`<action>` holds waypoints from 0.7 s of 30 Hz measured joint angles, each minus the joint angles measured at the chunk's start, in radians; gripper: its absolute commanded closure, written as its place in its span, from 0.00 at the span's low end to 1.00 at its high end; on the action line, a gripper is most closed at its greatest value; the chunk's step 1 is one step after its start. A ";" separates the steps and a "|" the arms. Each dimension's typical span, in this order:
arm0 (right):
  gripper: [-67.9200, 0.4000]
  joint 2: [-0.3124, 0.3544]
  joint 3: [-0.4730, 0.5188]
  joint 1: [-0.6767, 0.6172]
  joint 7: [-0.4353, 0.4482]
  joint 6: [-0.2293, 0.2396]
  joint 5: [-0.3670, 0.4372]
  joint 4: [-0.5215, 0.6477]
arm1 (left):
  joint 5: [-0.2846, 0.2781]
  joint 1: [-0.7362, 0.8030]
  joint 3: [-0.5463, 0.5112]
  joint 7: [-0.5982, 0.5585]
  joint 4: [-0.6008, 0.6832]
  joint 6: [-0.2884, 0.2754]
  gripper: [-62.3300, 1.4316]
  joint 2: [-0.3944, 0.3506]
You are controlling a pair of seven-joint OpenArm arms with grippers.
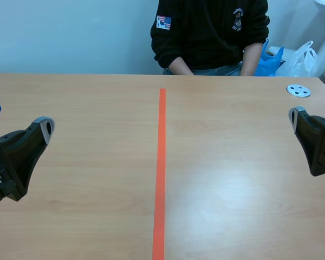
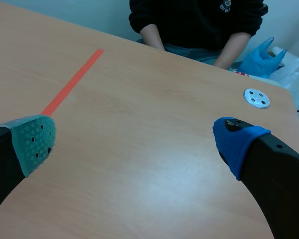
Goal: Sort the leaf by its shape. The table is split by an orange tape line. A compound leaf with several leaflets goes to the left side, a simple leaf with one blade goes to the right side. Return to the home posture when a red brick is placed on the table.
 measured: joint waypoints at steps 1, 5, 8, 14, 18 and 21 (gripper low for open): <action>0.02 0.000 0.000 0.000 0.000 0.000 0.000 0.000 | 0.000 0.000 0.000 0.000 0.000 0.000 0.08 0.000; 0.02 0.000 0.000 0.000 -0.008 0.000 0.000 0.000 | 0.001 0.000 0.000 0.023 0.000 0.000 0.08 0.000; 0.02 0.000 0.000 0.000 -0.008 0.005 0.000 0.000 | 0.008 0.000 0.000 0.029 0.000 0.000 0.08 0.000; 0.02 0.000 0.000 0.000 -0.008 0.005 0.000 0.000 | 0.008 0.000 0.000 0.028 0.000 0.000 0.08 0.000; 0.02 0.000 0.000 0.000 -0.008 0.005 0.000 0.000 | 0.008 0.000 0.000 0.028 0.000 0.000 0.08 0.000; 0.02 0.000 0.000 0.000 -0.011 0.005 0.000 0.000 | 0.008 0.000 0.000 0.028 0.000 0.000 0.08 0.000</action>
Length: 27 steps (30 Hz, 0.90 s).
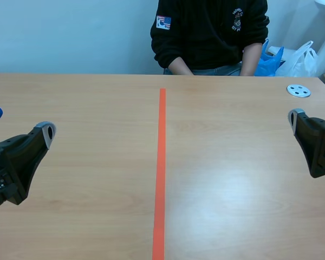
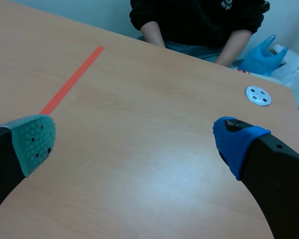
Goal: Sort the leaf by its shape. The table is split by an orange tape line. A compound leaf with several leaflets goes to the left side, a simple leaf with one blade goes to the right side. Return to the home posture when a red brick is placed on the table.
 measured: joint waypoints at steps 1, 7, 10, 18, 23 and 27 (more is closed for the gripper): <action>0.02 0.000 0.000 0.000 0.000 0.000 0.000 0.000 | 0.000 0.000 0.000 0.000 0.000 0.000 0.08 0.000; 0.02 0.000 0.000 0.000 -0.003 0.000 0.000 0.000 | 0.000 0.000 0.000 0.000 0.000 0.000 0.08 0.000; 0.02 0.000 0.000 0.000 -0.004 0.000 0.000 0.000 | 0.000 0.000 0.000 0.000 0.000 0.000 0.08 0.000; 0.02 0.000 0.000 0.000 -0.004 0.000 0.000 0.000 | 0.000 0.000 0.000 -0.003 0.000 0.000 0.08 0.000; 0.02 0.000 0.000 0.000 -0.004 0.000 0.000 0.000 | 0.000 -0.010 0.000 -0.003 0.000 0.000 0.08 0.000; 0.02 0.000 0.000 0.000 -0.009 0.000 0.000 0.000 | 0.000 -0.031 0.000 -0.003 0.000 0.000 0.08 0.003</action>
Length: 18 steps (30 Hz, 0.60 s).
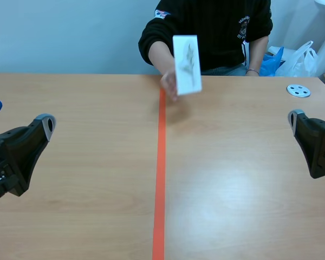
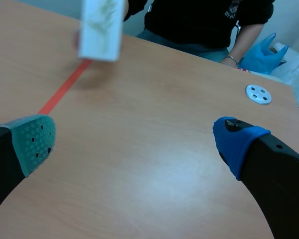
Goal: Sort the leaf by its shape. The table is split by an orange tape line. A compound leaf with several leaflets goes to the left side, a simple leaf with one blade goes to the right side. Return to the home posture when a red brick is placed on the table.
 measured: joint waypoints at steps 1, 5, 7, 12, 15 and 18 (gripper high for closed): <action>0.02 0.000 0.000 0.000 0.000 0.000 0.000 0.000 | 0.000 -0.004 0.000 0.000 0.000 0.000 0.08 0.000; 0.02 0.000 0.000 0.000 0.000 0.003 0.000 0.000 | 0.000 -0.013 0.000 0.000 0.000 0.000 0.08 0.000; 0.02 0.000 0.000 0.000 0.000 0.003 0.000 0.000 | 0.000 -0.013 0.000 0.000 0.000 0.000 0.08 0.000; 0.02 0.000 0.000 0.000 0.000 0.003 0.000 0.000 | 0.000 -0.013 0.000 0.000 0.000 0.000 0.08 0.000; 0.02 0.000 0.000 0.000 0.000 0.003 0.000 0.000 | 0.000 -0.013 0.000 0.000 0.000 0.000 0.08 0.000; 0.02 0.000 0.000 0.000 -0.001 0.003 0.000 0.000 | 0.000 -0.013 0.000 0.000 0.000 0.000 0.08 0.000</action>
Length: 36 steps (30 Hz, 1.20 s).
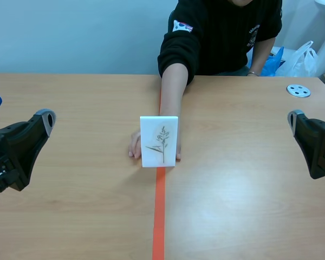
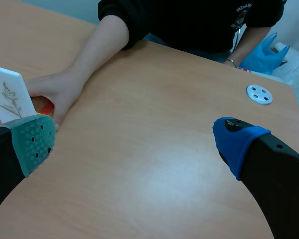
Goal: Sort the leaf by its shape. The table is split by an orange tape line. A compound leaf with several leaflets goes to the left side, a simple leaf with one blade goes to the right side. Return to the home posture when a red brick is placed on the table.
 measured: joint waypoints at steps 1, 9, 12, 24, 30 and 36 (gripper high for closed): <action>0.02 0.000 0.000 0.000 -0.006 0.000 0.000 0.000 | 0.000 0.000 0.000 0.000 0.000 0.000 0.08 0.000; 0.02 0.000 0.000 0.009 -0.070 0.013 -0.020 0.000 | 0.000 0.000 0.000 0.000 0.000 0.000 0.08 0.000; 0.02 0.002 0.000 0.039 -0.107 0.075 -0.019 -0.002 | 0.000 0.000 0.000 0.000 0.000 0.000 0.08 0.000; 0.02 0.120 0.000 0.272 -0.204 0.384 -0.023 -0.256 | 0.000 0.000 0.000 0.000 0.000 0.000 0.08 0.000; 0.02 0.190 -0.091 0.468 -0.137 0.412 -0.023 -0.449 | 0.000 0.000 0.000 0.000 0.000 0.000 0.08 0.000; 0.02 0.197 -0.318 0.648 -0.055 0.412 -0.024 -0.636 | 0.011 0.000 0.000 0.000 0.000 0.000 0.08 0.020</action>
